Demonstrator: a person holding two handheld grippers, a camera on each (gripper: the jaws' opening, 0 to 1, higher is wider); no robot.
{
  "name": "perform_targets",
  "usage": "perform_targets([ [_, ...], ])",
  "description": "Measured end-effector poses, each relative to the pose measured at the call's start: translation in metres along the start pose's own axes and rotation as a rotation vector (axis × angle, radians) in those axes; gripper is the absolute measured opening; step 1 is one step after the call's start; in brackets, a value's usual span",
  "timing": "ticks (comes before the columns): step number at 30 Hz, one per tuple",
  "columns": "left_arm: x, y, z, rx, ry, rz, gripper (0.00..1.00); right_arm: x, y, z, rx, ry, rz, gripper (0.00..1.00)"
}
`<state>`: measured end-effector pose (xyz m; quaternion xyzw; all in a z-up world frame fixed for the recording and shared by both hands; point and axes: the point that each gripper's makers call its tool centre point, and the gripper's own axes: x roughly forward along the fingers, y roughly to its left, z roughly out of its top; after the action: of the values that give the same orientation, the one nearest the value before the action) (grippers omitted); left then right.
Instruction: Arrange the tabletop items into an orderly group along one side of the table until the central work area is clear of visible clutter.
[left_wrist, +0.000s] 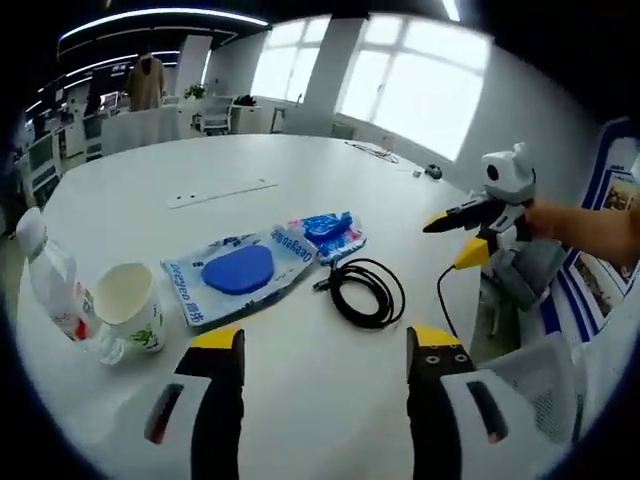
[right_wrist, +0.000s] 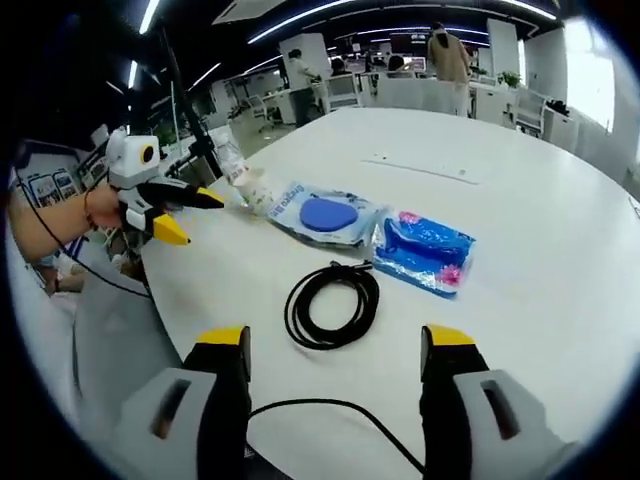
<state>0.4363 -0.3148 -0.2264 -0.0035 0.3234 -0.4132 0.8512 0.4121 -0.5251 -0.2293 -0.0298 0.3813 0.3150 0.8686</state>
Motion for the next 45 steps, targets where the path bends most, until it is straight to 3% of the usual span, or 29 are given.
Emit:
perform_targets([
  [18, -0.072, 0.009, -0.006, -0.006, -0.055, 0.063, 0.73, -0.023, 0.031, 0.003, -0.035, -0.021, -0.009, 0.72],
  [32, -0.129, 0.021, -0.018, -0.004, -0.076, 0.118, 0.78, -0.029, 0.068, 0.006, -0.067, -0.037, 0.014, 0.75],
  [45, -0.142, 0.021, -0.022, -0.002, -0.088, 0.127, 0.81, -0.044, 0.074, 0.002, -0.073, -0.046, 0.012, 0.75],
])
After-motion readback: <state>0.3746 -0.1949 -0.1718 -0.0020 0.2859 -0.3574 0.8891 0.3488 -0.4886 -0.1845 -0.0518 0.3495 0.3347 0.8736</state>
